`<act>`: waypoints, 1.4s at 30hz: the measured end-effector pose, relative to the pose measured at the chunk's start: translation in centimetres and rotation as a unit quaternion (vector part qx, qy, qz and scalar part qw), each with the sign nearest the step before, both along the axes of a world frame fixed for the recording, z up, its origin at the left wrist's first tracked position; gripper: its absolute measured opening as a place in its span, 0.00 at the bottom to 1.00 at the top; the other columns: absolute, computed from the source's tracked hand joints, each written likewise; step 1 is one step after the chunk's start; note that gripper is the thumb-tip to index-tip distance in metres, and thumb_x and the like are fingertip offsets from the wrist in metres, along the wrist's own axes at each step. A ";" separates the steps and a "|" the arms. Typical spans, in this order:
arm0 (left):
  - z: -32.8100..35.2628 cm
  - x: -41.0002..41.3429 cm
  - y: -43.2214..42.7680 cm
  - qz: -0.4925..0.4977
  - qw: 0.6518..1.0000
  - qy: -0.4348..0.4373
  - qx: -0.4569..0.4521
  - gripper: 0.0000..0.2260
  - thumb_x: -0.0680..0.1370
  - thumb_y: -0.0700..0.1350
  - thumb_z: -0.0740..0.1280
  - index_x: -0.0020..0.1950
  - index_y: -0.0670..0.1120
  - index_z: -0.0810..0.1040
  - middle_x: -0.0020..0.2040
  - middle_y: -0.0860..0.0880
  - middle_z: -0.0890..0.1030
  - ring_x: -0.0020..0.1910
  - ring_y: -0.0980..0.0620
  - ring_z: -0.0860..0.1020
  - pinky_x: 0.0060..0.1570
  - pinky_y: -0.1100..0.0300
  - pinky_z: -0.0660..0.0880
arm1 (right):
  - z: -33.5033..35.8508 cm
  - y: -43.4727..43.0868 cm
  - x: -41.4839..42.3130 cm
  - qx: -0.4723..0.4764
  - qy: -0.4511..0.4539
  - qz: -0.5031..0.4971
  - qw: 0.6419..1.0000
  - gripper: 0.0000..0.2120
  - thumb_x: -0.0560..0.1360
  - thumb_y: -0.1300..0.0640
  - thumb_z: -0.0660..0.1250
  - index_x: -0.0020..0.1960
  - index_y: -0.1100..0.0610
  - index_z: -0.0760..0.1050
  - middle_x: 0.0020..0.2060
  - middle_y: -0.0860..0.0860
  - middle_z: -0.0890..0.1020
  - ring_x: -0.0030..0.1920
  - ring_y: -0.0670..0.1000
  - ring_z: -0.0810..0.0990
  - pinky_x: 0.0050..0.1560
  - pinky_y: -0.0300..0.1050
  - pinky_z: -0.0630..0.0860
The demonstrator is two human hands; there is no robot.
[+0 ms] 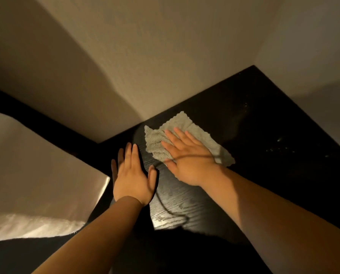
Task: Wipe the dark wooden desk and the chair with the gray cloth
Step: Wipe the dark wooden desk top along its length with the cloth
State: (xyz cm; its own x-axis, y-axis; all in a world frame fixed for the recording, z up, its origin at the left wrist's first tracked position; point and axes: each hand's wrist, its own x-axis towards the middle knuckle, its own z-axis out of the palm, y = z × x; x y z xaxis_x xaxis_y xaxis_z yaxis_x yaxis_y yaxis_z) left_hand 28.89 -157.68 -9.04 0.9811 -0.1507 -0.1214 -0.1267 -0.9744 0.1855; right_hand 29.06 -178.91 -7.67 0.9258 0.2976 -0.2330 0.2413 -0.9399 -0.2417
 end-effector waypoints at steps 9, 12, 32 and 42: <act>0.0 0.2 -0.1 0.011 1.000 0.002 0.008 0.37 0.83 0.63 0.55 0.86 0.47 0.49 0.86 0.48 0.49 0.85 0.45 0.45 0.83 0.45 0.41 | -0.3 -8.6 1.2 -0.060 -0.001 -0.219 0.974 0.33 0.84 0.38 0.40 0.85 0.50 0.44 0.85 0.53 0.41 0.84 0.56 0.39 0.83 0.56 0.39; 0.3 0.1 -0.2 0.020 1.000 0.013 -0.001 0.37 0.83 0.62 0.57 0.86 0.48 0.49 0.87 0.49 0.49 0.85 0.46 0.45 0.83 0.44 0.41 | -0.1 -4.1 -2.7 -0.002 -0.043 -0.162 0.986 0.34 0.83 0.39 0.41 0.85 0.51 0.51 0.85 0.54 0.46 0.85 0.57 0.42 0.83 0.58 0.42; 0.7 -0.3 -1.0 0.038 0.999 -0.008 0.035 0.33 0.83 0.60 0.56 0.85 0.48 0.56 0.86 0.47 0.55 0.84 0.43 0.53 0.81 0.40 0.49 | 0.0 -6.9 -19.7 0.003 -0.064 -0.079 0.995 0.30 0.85 0.38 0.53 0.83 0.50 0.62 0.85 0.49 0.52 0.85 0.52 0.45 0.83 0.56 0.50; 2.5 -10.0 -13.6 -0.188 0.980 0.046 -0.045 0.30 0.82 0.60 0.57 0.83 0.50 0.65 0.85 0.45 0.59 0.84 0.43 0.54 0.82 0.45 0.47 | -0.7 -13.8 -22.9 -0.066 -0.061 -0.290 0.953 0.34 0.82 0.39 0.47 0.83 0.54 0.60 0.83 0.59 0.58 0.84 0.63 0.52 0.83 0.60 0.46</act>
